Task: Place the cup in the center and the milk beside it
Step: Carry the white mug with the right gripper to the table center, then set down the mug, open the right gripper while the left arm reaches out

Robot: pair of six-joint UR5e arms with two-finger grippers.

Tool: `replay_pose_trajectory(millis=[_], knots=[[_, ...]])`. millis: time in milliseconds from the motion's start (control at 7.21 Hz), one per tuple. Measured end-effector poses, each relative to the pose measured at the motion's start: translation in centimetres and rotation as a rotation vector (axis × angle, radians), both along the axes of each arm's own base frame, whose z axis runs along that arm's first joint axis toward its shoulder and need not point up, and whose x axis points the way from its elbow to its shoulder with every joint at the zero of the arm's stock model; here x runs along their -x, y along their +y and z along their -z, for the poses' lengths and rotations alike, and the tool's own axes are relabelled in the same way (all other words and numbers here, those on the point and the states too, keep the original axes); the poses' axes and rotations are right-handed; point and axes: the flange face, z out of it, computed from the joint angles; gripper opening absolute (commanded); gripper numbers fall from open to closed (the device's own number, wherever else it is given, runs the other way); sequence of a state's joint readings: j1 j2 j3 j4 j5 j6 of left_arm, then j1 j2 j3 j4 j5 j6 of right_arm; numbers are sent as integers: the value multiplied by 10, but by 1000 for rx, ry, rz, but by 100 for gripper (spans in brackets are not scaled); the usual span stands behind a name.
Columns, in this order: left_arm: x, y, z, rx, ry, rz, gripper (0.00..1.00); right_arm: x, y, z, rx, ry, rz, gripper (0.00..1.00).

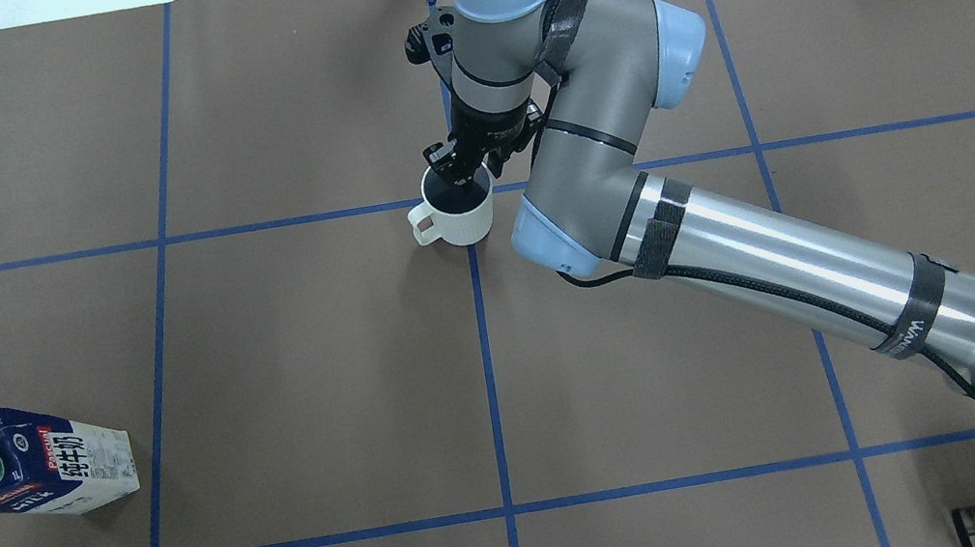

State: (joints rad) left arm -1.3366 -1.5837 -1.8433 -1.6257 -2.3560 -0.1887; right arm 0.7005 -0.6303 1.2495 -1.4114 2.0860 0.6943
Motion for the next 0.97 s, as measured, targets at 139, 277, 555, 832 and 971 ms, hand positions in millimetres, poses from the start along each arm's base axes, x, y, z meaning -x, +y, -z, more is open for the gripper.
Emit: replay_pose_trajectory(millis=[139, 277, 555, 832, 971], knots=[[-5, 2, 9, 43, 37, 26, 98, -6, -5, 5, -1, -8, -5, 100], [-18, 8, 32, 121, 81, 85, 98, -23, -18, 10, 10, -24, -16, 100], [-53, 37, 84, 301, 141, 197, 98, -82, -55, -5, 59, -51, -54, 100], [-90, 80, 118, 449, 142, 276, 98, -118, -63, -46, 88, -39, -88, 100], [-107, 100, 126, 496, 125, 295, 98, -124, -63, -58, 96, -32, -94, 100]])
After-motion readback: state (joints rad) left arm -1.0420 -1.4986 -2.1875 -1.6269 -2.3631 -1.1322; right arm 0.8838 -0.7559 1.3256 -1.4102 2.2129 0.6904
